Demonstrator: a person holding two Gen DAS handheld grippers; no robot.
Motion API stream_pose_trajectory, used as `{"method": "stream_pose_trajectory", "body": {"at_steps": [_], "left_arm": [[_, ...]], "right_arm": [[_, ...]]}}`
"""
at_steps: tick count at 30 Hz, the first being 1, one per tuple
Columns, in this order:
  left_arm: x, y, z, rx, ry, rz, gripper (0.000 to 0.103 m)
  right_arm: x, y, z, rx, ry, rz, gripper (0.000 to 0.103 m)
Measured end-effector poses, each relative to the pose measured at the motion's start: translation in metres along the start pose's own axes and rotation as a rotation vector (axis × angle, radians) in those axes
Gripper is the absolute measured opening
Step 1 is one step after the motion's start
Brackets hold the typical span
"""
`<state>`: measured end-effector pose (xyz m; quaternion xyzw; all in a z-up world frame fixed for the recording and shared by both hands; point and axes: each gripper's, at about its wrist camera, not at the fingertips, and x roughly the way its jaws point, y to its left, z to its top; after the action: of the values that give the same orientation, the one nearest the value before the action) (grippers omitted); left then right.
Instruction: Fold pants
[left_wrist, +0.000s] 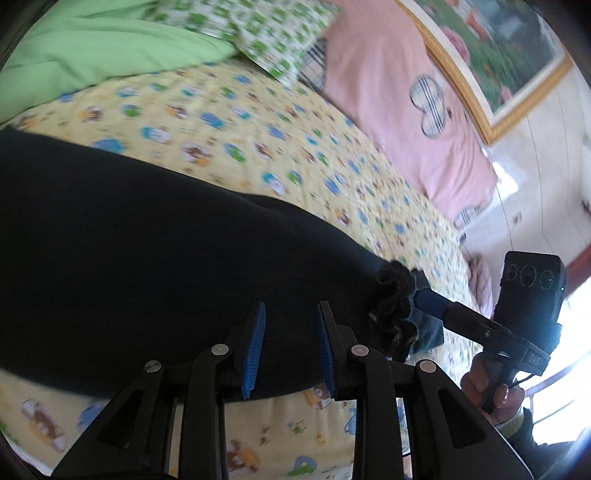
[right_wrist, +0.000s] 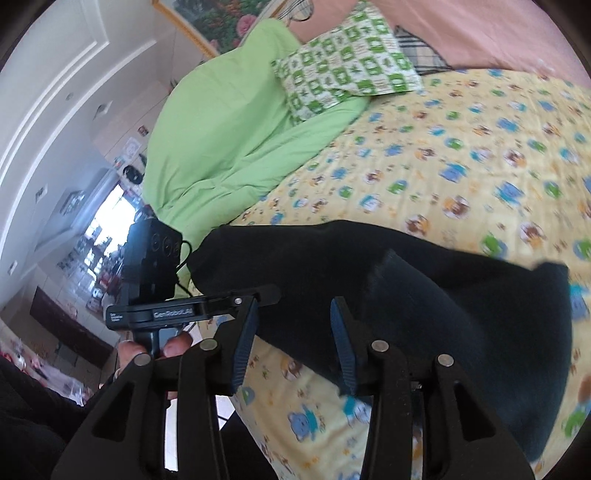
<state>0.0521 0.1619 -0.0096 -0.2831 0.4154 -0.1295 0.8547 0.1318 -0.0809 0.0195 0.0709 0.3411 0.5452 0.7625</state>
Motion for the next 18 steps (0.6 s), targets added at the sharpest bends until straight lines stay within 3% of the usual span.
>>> {"method": "stream_pose_trajectory", "body": {"at_steps": [8, 9, 12, 16, 18], "left_arm": [[-0.037, 0.027, -0.005, -0.092, -0.075, 0.075, 0.027], [-0.04, 0.029, -0.006, -0.106, -0.082, 0.077, 0.029], [-0.057, 0.039, -0.014, -0.162, -0.137, 0.107, 0.047], [-0.078, 0.055, -0.03, -0.241, -0.192, 0.151, 0.048], [-0.089, 0.064, -0.037, -0.28, -0.216, 0.174, 0.048]], "right_arm": [[0.039, 0.02, 0.023, -0.058, 0.051, 0.045, 0.042], [0.044, 0.022, 0.026, -0.063, 0.057, 0.051, 0.043], [0.059, 0.029, 0.033, -0.078, 0.08, 0.071, 0.043], [0.079, 0.041, 0.043, -0.11, 0.109, 0.093, 0.055], [0.093, 0.048, 0.048, -0.127, 0.13, 0.1, 0.055]]}}
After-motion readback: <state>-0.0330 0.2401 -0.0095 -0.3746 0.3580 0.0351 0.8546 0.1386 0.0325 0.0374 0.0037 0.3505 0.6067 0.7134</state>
